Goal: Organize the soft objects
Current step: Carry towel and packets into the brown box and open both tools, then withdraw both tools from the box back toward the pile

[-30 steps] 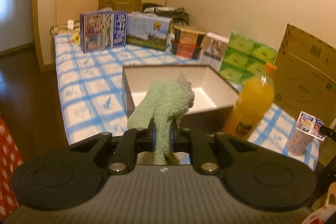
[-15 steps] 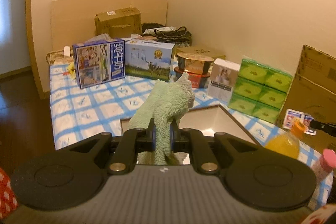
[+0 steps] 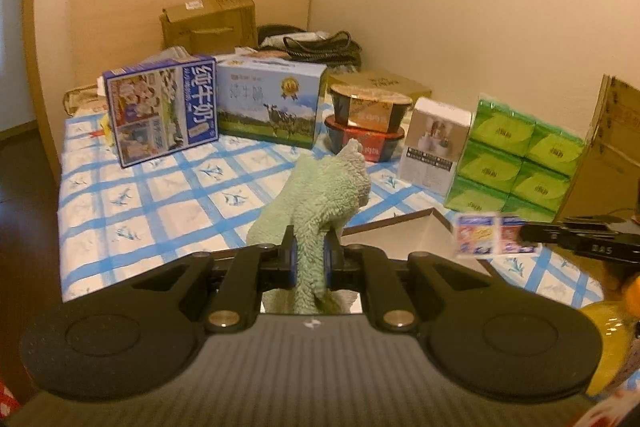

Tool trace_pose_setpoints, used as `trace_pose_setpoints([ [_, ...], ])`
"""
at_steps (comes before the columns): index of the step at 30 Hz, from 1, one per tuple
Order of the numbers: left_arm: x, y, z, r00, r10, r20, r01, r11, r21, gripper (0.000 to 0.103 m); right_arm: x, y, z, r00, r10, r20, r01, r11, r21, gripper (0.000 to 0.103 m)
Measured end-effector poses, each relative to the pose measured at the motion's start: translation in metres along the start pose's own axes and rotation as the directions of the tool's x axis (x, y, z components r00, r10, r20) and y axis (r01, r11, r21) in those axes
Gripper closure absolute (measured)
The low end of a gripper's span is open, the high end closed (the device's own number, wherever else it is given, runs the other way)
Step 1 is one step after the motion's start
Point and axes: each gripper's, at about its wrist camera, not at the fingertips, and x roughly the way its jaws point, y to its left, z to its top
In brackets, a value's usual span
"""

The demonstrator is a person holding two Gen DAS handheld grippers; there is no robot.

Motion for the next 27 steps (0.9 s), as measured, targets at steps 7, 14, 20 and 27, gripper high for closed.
trace_pose_setpoints([
  [7,0.038,0.001,-0.018,0.997,-0.015,-0.078,0.015,1.000,-0.003,0.092,0.031,-0.021,-0.018,0.998,-0.026,-0.049,0.029,0.998,0.059,0.022],
  [14,0.053,0.004,-0.029,0.992,-0.013,-0.122,0.013,1.000,-0.003,0.074,0.025,-0.024,-0.029,0.995,-0.045,-0.089,0.047,0.998,0.031,0.022],
  [20,0.052,0.001,-0.028,0.992,0.027,-0.124,-0.023,0.999,0.030,0.050,0.020,-0.021,-0.031,0.994,-0.042,-0.097,0.043,0.999,0.012,0.022],
  [27,0.045,0.006,-0.036,0.987,0.034,-0.156,-0.031,0.999,0.021,0.050,0.004,-0.019,-0.032,0.991,-0.100,-0.090,0.101,0.995,0.014,0.022],
])
